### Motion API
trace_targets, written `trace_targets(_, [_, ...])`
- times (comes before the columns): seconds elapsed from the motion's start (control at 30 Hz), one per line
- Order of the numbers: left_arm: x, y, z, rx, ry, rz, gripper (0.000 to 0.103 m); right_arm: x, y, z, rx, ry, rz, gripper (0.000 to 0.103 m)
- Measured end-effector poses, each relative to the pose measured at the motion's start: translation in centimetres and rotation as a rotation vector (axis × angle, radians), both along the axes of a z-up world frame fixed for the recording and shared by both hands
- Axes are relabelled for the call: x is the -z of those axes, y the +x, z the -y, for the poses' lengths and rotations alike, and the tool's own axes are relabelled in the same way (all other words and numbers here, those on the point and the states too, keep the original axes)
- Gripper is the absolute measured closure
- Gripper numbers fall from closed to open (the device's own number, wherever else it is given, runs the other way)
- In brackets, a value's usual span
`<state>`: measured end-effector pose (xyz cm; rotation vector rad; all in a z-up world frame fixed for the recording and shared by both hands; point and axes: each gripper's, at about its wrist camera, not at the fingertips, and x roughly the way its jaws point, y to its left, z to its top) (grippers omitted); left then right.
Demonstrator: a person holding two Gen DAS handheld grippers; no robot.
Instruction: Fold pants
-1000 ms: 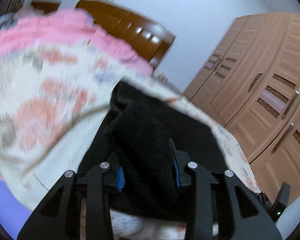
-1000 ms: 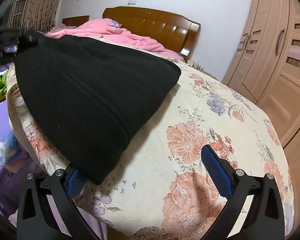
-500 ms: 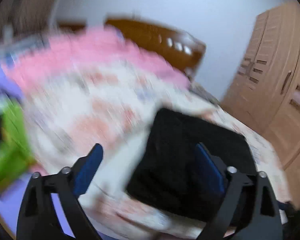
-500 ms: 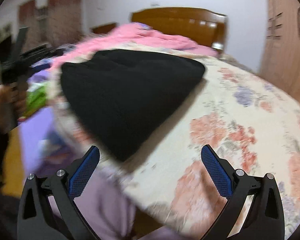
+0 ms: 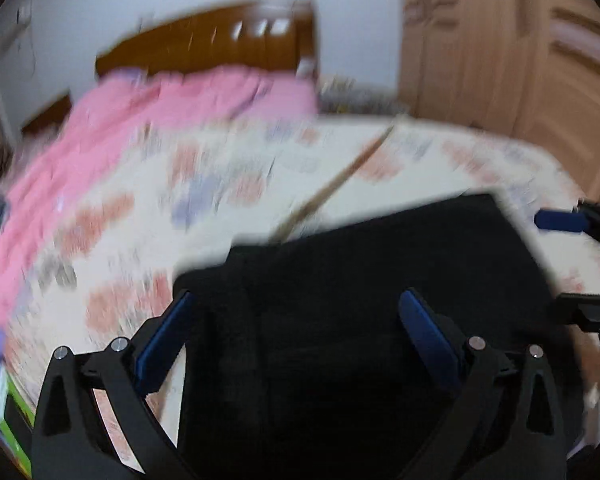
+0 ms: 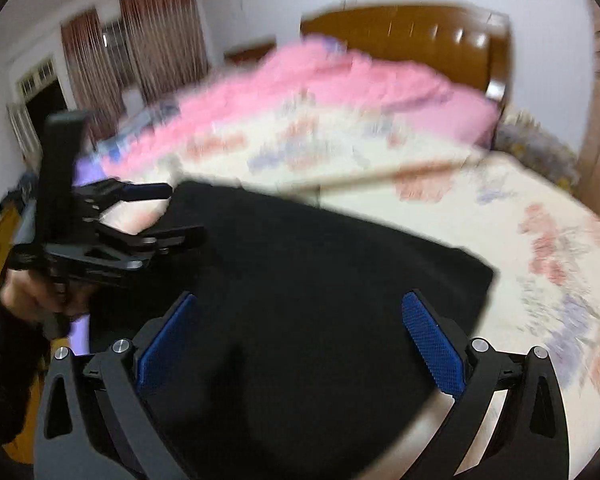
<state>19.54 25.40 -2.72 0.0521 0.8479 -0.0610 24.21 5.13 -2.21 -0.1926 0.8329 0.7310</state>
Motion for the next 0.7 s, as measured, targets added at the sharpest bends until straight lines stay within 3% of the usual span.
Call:
trace_targets(0.03, [1.4, 0.5, -0.8, 0.003, -0.052, -0.050, 0.003, 1.5, 1.0, -0.4, 0.020, -0.076, 0.000, 0.004])
trace_targets(0.07, [2.3, 0.5, -1.6, 0.007, -0.083, -0.055, 0.003, 3.0, 2.0, -0.2, 0.019, -0.086, -0.037, 0.004])
trace_targets(0.13, [2.2, -0.2, -2.8, -0.015, -0.153, -0.020, 0.002, 3.5, 2.7, 2.2, 0.038, 0.069, -0.087, 0.005])
trace_targets(0.23, [2.9, 0.3, -3.8, -0.030, -0.222, -0.061, 0.002, 3.2, 1.9, 2.0, 0.049, 0.031, -0.059, 0.005])
trace_targets(0.33, [2.9, 0.6, -3.3, -0.031, -0.187, -0.070, 0.003, 2.6, 2.4, 1.9, 0.085, 0.035, -0.091, 0.005])
trace_targets(0.47, [2.8, 0.6, -2.9, -0.037, -0.161, -0.077, 0.003, 0.6, 3.4, 2.4, 0.159, 0.109, -0.015, 0.005])
trace_targets(0.5, [2.8, 0.7, -3.0, -0.039, -0.168, -0.082, 0.003, 1.3, 4.1, 2.4, 0.176, 0.089, -0.038, 0.005])
trace_targets(0.53, [2.8, 0.8, -3.1, -0.040, -0.172, -0.086, 0.003, 2.8, 5.3, 1.8, 0.189, 0.007, -0.080, 0.004])
trace_targets(0.6, [2.9, 1.0, -3.2, -0.040, -0.174, -0.092, 0.003, 3.4, 5.8, 1.7, 0.160, 0.010, -0.063, 0.004])
trace_targets(0.7, [2.9, 1.1, -3.2, -0.037, -0.175, -0.096, 0.003, 2.9, 6.0, 1.8, 0.207, 0.005, -0.097, 0.005])
